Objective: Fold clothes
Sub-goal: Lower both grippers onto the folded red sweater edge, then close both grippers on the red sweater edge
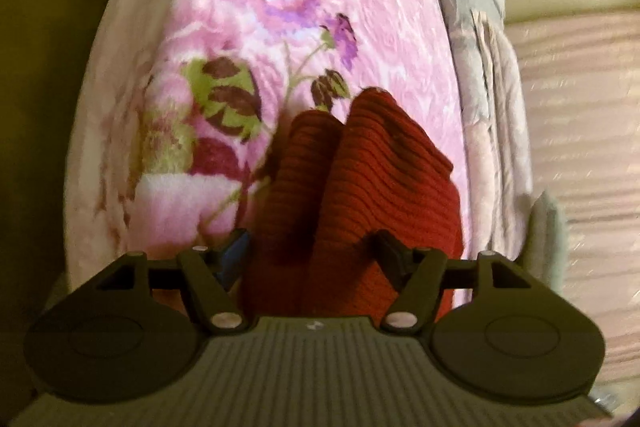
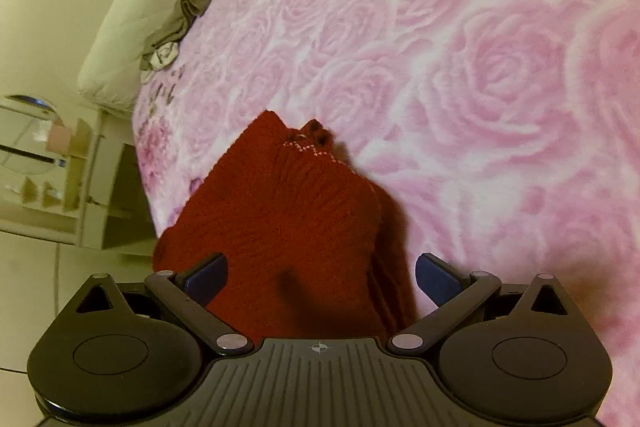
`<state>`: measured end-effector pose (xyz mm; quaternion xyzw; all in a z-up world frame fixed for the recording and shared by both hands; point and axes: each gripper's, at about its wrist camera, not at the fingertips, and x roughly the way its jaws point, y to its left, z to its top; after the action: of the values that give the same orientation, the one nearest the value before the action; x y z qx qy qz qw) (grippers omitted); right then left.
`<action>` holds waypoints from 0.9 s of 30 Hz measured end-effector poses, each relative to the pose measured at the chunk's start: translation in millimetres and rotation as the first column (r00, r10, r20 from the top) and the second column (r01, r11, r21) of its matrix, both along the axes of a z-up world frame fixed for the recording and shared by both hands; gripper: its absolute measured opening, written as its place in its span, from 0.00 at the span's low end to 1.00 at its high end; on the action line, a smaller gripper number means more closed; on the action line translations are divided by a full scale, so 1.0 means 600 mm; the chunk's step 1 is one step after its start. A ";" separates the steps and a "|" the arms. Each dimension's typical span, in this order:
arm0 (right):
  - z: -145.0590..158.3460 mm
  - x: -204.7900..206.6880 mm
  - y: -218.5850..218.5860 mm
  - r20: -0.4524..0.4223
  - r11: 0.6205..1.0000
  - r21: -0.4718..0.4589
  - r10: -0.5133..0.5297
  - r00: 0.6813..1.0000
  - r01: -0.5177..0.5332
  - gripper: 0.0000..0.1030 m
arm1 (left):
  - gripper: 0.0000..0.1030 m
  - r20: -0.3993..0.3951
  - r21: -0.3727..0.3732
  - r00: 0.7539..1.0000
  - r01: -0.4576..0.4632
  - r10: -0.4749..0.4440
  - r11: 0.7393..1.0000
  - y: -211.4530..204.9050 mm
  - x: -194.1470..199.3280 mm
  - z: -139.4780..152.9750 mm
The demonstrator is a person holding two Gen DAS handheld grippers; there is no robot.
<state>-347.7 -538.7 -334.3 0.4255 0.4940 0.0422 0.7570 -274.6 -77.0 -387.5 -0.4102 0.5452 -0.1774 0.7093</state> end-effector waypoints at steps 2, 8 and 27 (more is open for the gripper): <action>-0.017 0.009 -0.001 -0.001 1.000 0.022 0.010 1.000 -0.010 0.99 | 0.62 -0.013 -0.038 1.000 -0.023 0.022 0.999 0.001 0.003 -0.011; -0.064 0.034 0.009 0.006 0.996 0.063 0.071 0.997 -0.071 0.99 | 0.57 -0.015 -0.093 1.000 -0.018 0.016 0.995 -0.001 0.012 -0.024; -0.097 0.048 0.003 0.111 0.956 0.209 0.184 0.977 -0.204 0.66 | 0.49 0.036 -0.053 0.996 0.082 -0.080 0.995 -0.037 0.044 -0.024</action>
<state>-318.6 -536.7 -392.4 0.4533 0.4909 0.1897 0.7194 -248.1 -99.1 -401.6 -0.4038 0.5440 -0.2275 0.6994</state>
